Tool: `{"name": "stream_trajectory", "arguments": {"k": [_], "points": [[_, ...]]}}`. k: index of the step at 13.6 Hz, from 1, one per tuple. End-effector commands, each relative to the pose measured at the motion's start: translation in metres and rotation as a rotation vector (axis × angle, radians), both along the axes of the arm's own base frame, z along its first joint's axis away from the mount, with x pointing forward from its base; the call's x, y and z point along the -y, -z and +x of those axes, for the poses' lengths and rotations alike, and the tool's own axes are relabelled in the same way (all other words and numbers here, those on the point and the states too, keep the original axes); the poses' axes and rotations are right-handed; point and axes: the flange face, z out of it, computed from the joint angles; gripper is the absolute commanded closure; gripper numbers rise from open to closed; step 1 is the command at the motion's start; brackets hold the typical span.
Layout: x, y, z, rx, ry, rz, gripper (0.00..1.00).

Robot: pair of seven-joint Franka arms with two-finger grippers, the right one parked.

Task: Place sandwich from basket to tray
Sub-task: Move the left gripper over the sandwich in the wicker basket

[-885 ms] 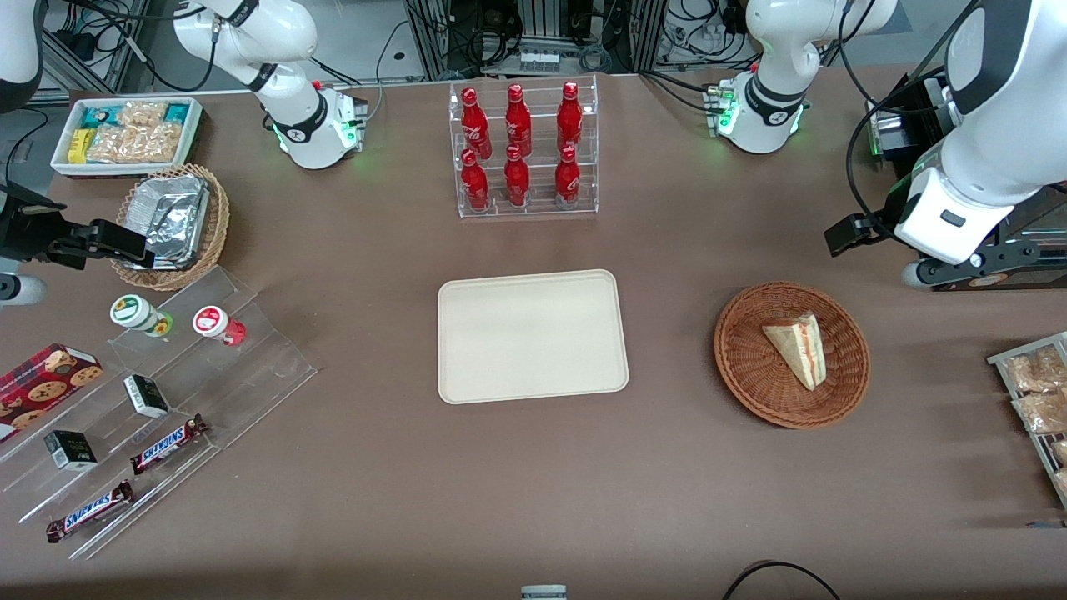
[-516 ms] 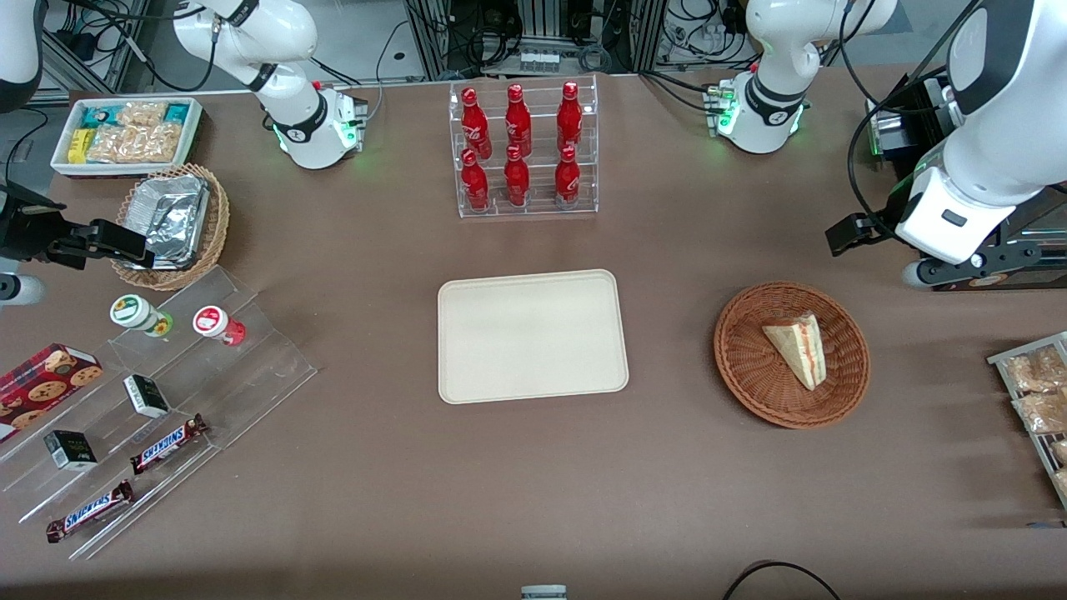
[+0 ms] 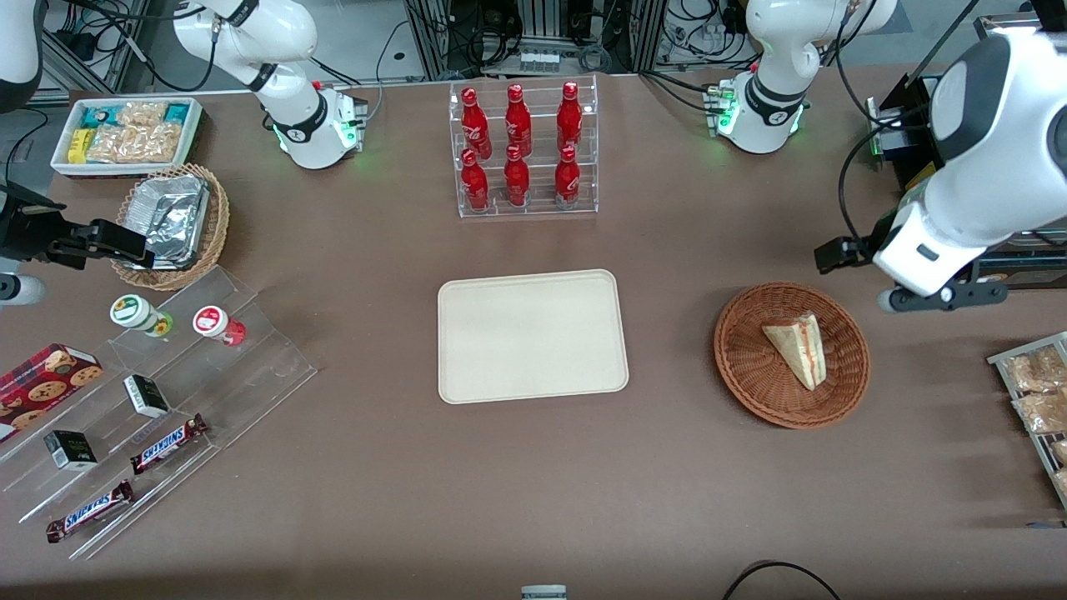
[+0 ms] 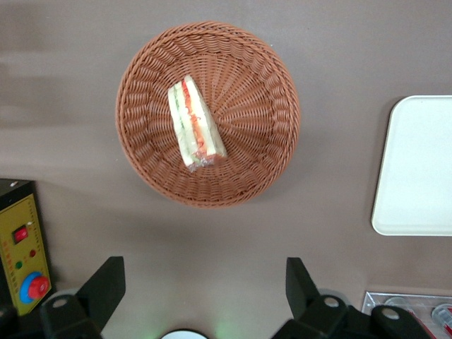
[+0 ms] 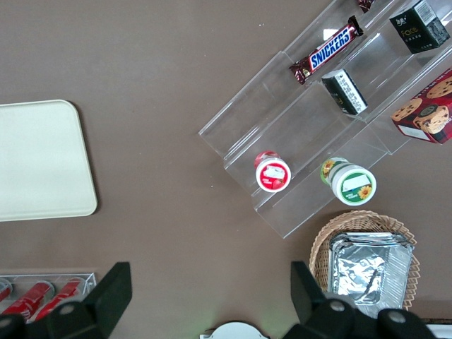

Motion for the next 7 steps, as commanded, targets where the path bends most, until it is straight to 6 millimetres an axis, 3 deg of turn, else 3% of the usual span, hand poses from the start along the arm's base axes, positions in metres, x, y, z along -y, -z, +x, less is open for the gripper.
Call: {"name": "stream_trajectory", "arguments": {"k": [1, 5, 7], "points": [[-0.001, 0.026, 0.009, 0.016, 0.019, -0.002, 0.0], [-0.006, 0.079, 0.01, 0.034, 0.01, -0.009, 0.0], [-0.028, 0.101, 0.015, 0.014, -0.034, -0.011, 0.0]]}}
